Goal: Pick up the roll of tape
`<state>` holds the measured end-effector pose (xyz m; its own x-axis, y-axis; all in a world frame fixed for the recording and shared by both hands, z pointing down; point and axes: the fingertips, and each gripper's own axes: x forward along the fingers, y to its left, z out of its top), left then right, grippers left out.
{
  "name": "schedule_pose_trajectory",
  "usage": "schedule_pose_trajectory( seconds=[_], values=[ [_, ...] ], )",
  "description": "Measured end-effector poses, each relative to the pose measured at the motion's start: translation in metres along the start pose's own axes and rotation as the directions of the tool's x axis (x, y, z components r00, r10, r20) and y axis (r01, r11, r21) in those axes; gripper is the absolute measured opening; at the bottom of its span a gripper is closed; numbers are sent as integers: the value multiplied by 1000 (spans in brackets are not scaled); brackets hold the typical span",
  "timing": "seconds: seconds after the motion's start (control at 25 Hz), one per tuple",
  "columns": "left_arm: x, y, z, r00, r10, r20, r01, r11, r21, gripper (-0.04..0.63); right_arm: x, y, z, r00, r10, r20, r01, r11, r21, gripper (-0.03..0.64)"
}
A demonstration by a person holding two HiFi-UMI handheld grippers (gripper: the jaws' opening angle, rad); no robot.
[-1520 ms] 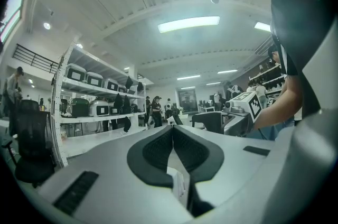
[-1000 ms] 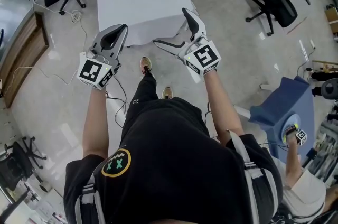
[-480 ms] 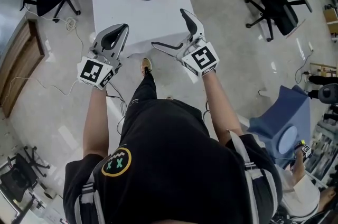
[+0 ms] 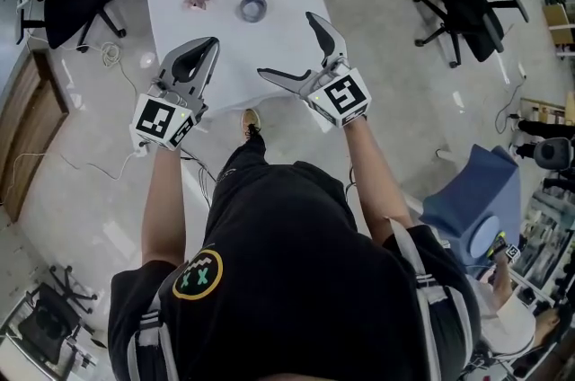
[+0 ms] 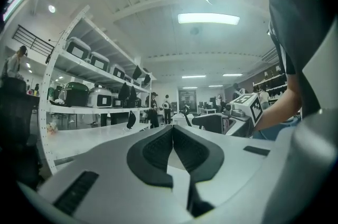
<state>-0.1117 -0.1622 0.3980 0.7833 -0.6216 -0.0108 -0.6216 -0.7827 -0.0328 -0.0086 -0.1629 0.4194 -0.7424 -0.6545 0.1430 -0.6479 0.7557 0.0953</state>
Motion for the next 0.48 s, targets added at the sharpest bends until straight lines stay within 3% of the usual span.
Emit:
schedule_pose_trajectory(
  seconds=[0.48],
  values=[
    [21,56,-3,1000,-6,-2,6,1000,-11,18,67,-40,-18,997,19,-73,-21,1000,-16,598]
  ],
)
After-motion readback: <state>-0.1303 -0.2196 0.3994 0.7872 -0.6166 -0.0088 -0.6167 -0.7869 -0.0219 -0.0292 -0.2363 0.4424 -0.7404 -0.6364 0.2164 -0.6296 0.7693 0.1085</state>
